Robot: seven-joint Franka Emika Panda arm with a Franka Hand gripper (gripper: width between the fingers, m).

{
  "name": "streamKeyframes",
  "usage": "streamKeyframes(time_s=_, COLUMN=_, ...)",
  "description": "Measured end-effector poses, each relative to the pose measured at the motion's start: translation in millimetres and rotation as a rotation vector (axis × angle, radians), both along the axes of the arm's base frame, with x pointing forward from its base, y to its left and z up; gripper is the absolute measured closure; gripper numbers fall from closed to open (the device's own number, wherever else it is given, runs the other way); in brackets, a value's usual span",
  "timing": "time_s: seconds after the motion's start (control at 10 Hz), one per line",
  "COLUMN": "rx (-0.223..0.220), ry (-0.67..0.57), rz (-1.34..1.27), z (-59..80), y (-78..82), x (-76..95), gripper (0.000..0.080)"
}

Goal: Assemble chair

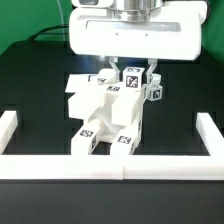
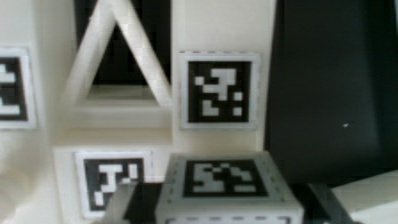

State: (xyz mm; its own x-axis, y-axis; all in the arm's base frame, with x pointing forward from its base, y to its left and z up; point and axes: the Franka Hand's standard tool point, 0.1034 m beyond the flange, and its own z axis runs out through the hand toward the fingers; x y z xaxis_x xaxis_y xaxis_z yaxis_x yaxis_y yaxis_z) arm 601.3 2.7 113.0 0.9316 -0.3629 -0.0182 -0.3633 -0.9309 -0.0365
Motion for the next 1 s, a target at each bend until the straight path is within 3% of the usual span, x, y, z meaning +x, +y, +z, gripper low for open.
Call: streamKeyframes(time_s=1.0, rx=0.010, ry=0.027, rz=-0.605, z=-0.9, y=3.6, x=0.0, gripper=0.0528)
